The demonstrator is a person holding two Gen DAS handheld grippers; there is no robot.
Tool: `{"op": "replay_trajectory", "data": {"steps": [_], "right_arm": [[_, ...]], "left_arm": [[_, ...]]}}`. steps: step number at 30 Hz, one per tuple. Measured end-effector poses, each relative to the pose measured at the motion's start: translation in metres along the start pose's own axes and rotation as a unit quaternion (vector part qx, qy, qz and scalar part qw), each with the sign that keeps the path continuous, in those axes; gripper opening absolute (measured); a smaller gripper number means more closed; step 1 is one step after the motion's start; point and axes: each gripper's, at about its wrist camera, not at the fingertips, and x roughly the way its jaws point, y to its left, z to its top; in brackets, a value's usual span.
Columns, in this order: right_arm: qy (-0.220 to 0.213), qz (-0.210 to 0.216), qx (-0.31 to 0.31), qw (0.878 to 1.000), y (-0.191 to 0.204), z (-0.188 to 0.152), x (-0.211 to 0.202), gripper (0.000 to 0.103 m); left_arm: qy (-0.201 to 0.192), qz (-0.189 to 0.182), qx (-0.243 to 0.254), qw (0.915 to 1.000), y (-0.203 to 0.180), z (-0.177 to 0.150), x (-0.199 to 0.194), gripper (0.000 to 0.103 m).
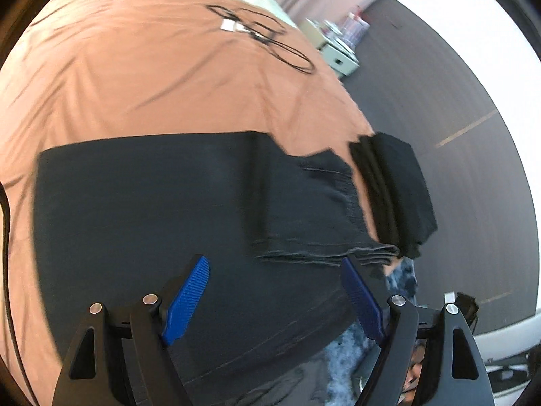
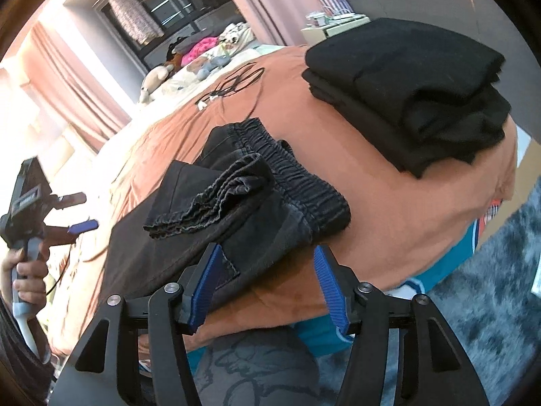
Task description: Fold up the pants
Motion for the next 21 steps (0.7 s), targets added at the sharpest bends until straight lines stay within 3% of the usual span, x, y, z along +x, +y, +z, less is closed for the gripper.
{"op": "replay_trajectory", "data": {"steps": [9, 21], "right_arm": [[0.03, -0.022, -0.078, 0.996, 0.019, 0.025, 0.035, 0.055], [0.059, -0.057, -0.162, 0.983, 0.045, 0.046, 0.067, 0.055]], "left_arm": [[-0.035, 0.044, -0.049, 0.9972, 0.074, -0.033, -0.042, 0.082], [-0.053, 0.08, -0.133, 0.9864, 0.152, -0.089, -0.068, 0.079]]}}
